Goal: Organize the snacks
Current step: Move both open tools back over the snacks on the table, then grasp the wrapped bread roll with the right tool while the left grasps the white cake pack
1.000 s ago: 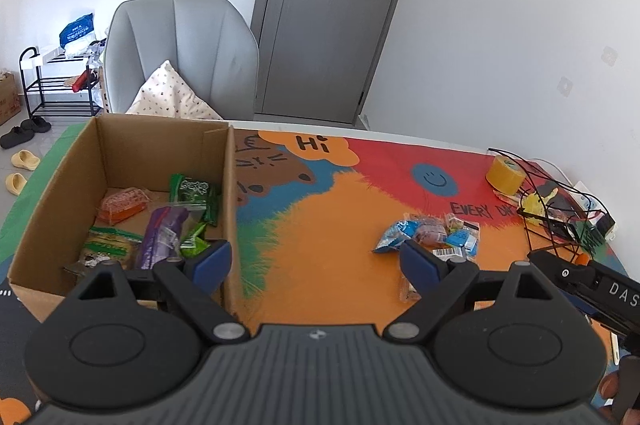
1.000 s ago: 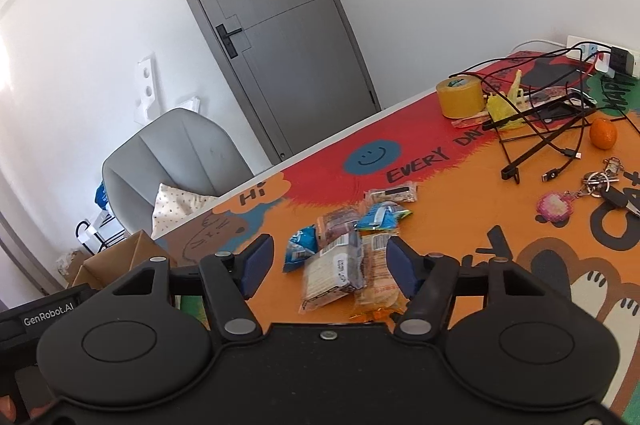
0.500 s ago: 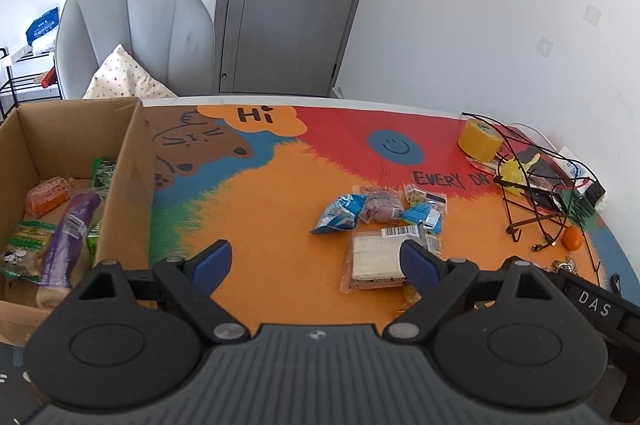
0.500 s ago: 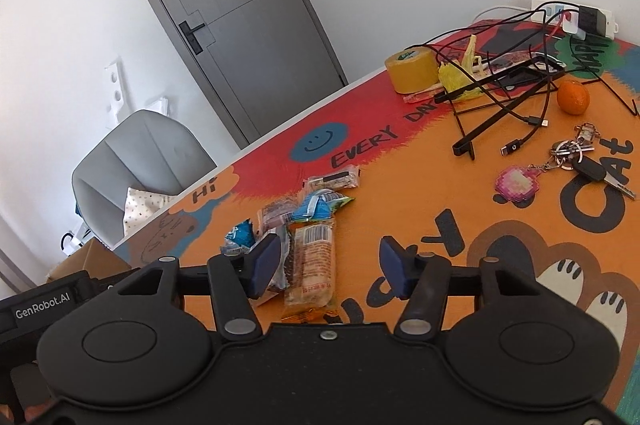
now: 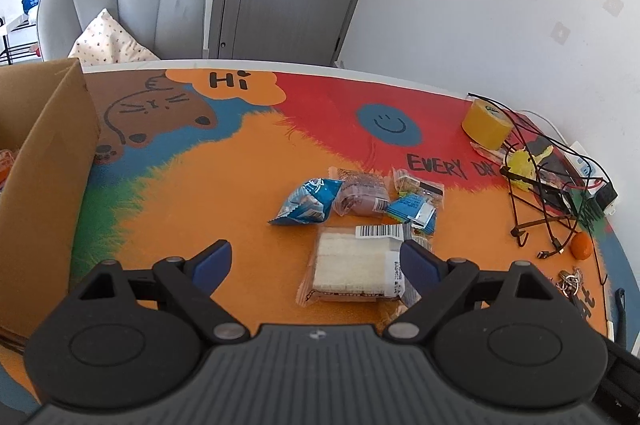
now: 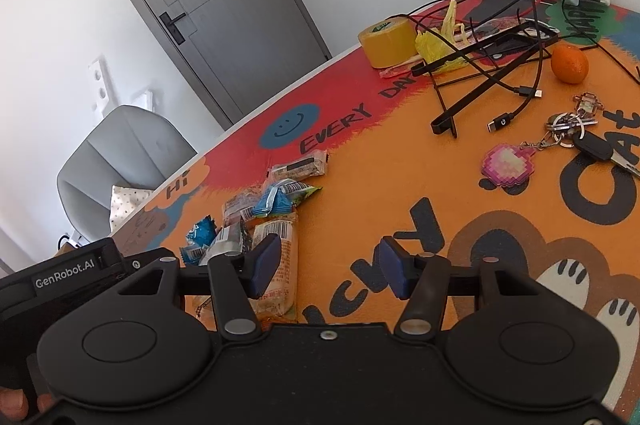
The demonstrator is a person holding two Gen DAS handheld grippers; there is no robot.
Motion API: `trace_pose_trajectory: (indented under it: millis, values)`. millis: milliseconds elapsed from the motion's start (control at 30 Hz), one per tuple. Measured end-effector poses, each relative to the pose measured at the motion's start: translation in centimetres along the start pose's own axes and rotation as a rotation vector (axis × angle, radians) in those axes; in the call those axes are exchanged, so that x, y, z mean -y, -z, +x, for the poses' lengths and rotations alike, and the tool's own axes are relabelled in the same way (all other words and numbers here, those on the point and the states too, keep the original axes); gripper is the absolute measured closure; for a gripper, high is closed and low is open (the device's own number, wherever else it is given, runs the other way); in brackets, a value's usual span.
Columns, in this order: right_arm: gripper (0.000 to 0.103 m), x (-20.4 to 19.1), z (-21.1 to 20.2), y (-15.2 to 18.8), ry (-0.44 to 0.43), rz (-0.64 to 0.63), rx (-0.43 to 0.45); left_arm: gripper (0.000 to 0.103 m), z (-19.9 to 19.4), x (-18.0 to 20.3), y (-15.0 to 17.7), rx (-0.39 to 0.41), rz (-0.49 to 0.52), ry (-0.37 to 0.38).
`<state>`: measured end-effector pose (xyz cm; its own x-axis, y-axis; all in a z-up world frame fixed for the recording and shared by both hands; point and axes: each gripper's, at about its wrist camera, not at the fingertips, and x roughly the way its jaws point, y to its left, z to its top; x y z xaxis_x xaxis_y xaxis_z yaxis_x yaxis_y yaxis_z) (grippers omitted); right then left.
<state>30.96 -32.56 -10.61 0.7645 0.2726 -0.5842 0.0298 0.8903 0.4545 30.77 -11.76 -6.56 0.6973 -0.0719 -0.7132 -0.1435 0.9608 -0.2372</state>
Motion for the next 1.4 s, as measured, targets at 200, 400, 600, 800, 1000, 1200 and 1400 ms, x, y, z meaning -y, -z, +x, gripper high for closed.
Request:
trace_pose_trajectory:
  millis: [200, 400, 600, 800, 1000, 1200, 1400]
  values:
    - [0.048, -0.1, 1.2, -0.1, -0.008, -0.006, -0.023, 0.013, 2.4, 1.1, 0.2, -0.024, 0.004, 0.004]
    - [0.048, -0.2, 2.2, -0.3, -0.008, -0.001, -0.036, 0.013, 4.4, 1.0, 0.7, -0.055, -0.009, -0.011]
    - [0.048, -1.0, 3.1, -0.1, -0.017, -0.013, -0.056, 0.025, 5.0, 0.5, 1.2, -0.053, 0.01, -0.01]
    - [0.048, -2.3, 3.7, 0.2, -0.02, -0.032, -0.068, 0.045, 4.5, -0.3, 1.0, -0.047, 0.038, 0.005]
    - [0.048, -4.0, 4.3, 0.9, -0.028, -0.07, -0.077, 0.048, 3.4, -2.1, 1.0, -0.033, 0.022, -0.031]
    - [0.055, -5.9, 5.3, 2.2, 0.028, -0.175, -0.086, 0.048, 2.3, -4.0, 1.1, -0.028, 0.006, -0.053]
    - [0.068, -5.6, 4.6, 2.6, 0.045, -0.181, -0.074, 0.034, 1.8, -4.5, 1.7, -0.042, 0.026, -0.063]
